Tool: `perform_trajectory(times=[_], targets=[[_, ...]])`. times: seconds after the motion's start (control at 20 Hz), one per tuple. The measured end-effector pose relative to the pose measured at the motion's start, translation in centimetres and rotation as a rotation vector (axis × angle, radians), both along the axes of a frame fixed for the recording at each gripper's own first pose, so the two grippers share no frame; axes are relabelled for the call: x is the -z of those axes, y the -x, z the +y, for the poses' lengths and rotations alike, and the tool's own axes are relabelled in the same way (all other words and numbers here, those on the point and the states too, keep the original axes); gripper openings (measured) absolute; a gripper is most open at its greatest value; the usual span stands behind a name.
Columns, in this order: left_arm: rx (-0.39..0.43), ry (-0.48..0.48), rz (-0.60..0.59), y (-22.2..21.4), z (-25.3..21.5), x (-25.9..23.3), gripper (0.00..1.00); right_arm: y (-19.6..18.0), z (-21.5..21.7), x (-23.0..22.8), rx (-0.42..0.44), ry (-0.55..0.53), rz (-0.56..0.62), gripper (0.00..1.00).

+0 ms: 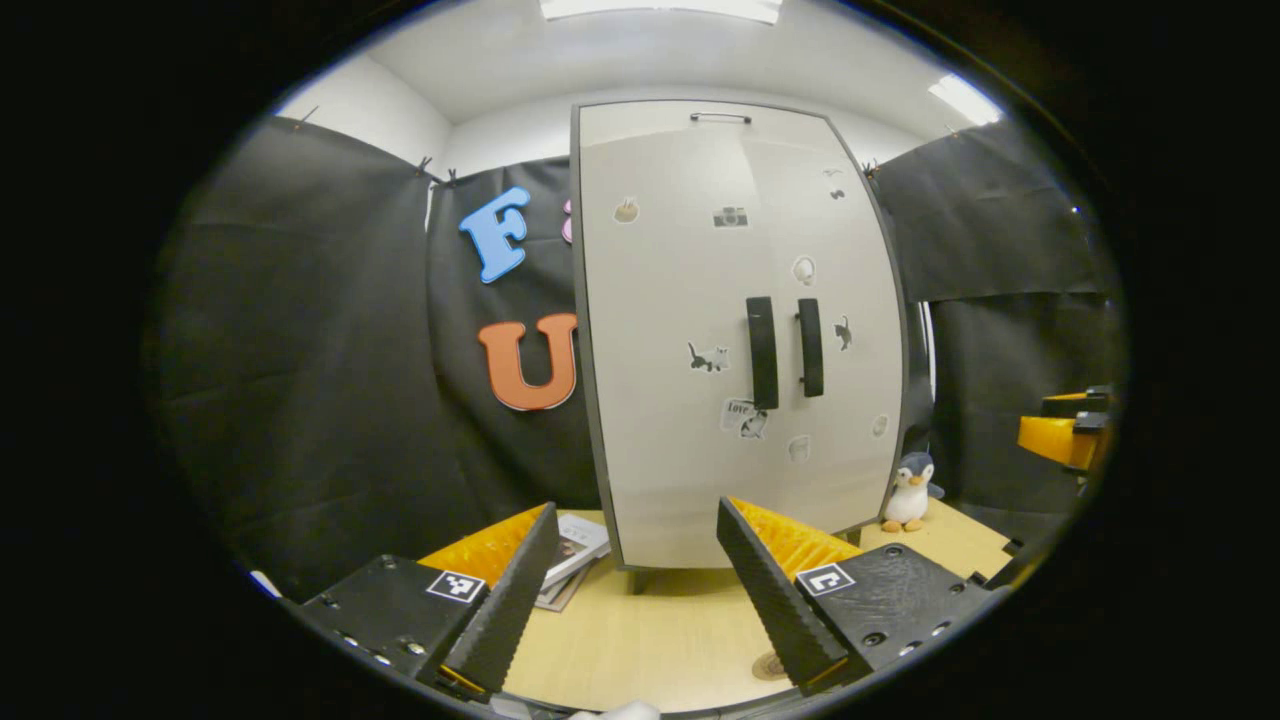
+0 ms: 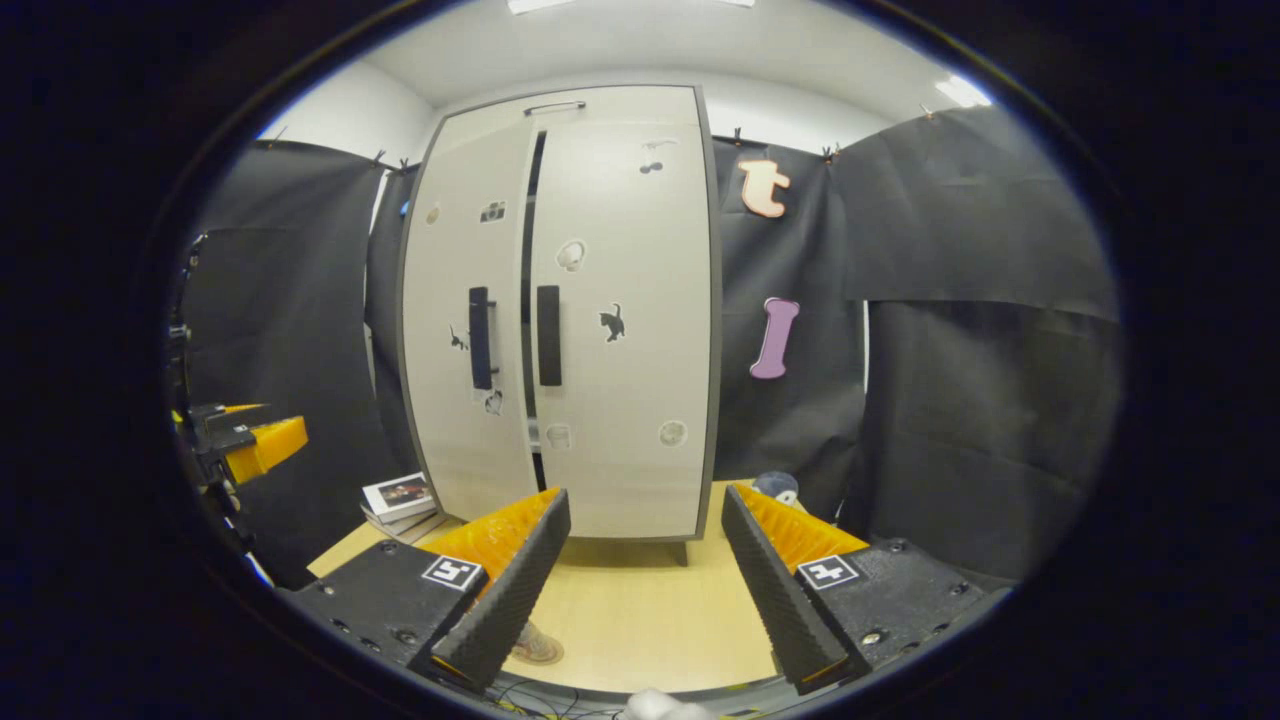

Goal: Grasp the bottle in the cabinet with the left hand and place it on the coaster, then close the right door with the right hand and the left door with the left hand.

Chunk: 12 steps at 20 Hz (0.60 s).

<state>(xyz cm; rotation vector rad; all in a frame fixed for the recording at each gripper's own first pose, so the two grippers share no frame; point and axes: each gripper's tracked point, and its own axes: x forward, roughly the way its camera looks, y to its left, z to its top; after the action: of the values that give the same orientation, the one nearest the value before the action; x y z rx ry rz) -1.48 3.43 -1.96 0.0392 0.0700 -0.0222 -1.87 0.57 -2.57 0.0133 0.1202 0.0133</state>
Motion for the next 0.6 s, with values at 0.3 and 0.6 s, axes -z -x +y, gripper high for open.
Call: perform_trajectory(times=[0.3,0.6], targets=[[0.031,0.025,-0.022,0.5,-1.0,-0.8,0.97,0.4,0.9,-0.6,-0.006,0.009,-0.010,1.00],[0.073,0.029,-0.022,0.8,-2.2,-1.0,0.97,1.1,0.6,-0.8,0.014,0.007,-0.017,1.00]])
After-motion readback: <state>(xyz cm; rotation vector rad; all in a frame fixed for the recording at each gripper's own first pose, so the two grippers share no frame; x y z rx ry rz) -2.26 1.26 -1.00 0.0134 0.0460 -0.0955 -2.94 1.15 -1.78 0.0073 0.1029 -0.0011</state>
